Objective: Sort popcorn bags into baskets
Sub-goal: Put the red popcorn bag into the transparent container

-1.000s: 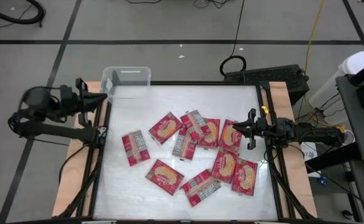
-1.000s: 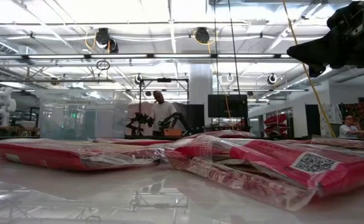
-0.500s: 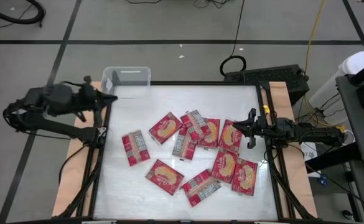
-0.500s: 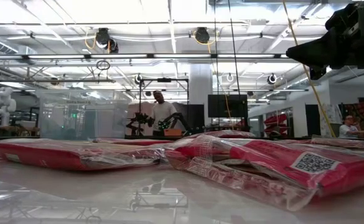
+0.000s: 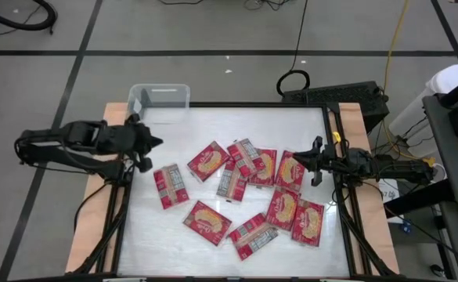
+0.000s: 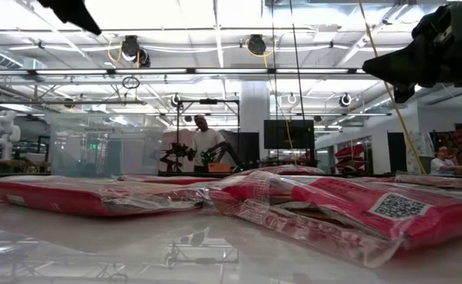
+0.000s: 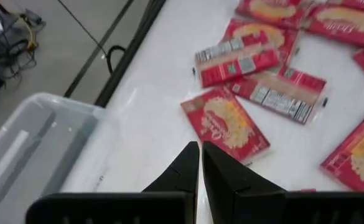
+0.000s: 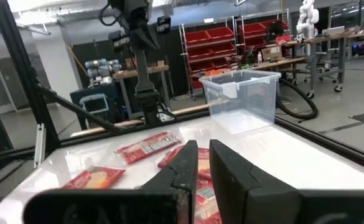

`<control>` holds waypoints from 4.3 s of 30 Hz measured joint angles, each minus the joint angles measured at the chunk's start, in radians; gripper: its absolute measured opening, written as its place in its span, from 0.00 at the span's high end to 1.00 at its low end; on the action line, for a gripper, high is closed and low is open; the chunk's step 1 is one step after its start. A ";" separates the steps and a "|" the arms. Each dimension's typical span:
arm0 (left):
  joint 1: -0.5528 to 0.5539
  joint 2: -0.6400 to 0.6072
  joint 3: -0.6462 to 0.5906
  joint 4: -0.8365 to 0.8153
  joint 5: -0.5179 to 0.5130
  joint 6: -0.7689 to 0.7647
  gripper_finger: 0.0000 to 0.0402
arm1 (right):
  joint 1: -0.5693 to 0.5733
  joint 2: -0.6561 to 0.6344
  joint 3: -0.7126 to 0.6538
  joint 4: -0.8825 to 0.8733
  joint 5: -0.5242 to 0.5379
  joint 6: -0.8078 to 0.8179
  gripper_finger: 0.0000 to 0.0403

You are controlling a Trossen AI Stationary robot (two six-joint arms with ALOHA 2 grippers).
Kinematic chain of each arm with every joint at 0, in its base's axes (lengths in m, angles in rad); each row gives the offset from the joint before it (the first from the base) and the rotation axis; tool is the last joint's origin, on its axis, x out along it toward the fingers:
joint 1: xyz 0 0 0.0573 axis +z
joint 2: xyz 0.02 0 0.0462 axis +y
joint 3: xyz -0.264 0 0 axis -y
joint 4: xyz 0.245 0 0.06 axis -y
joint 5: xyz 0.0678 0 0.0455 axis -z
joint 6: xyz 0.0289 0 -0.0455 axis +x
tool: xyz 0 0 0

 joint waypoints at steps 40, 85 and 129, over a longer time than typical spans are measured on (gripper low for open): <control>-0.432 0.310 -0.201 0.067 0.254 -0.512 0.62 | 0.008 1.219 0.925 -0.357 -0.038 -0.006 0.92; -0.689 0.828 -0.312 0.253 -0.024 -0.728 0.74 | 0.090 1.223 0.515 0.294 -0.051 -0.053 0.92; -0.602 0.241 -0.293 0.016 -0.272 -0.623 1.00 | 0.056 2.135 1.376 0.457 -0.031 -0.340 0.40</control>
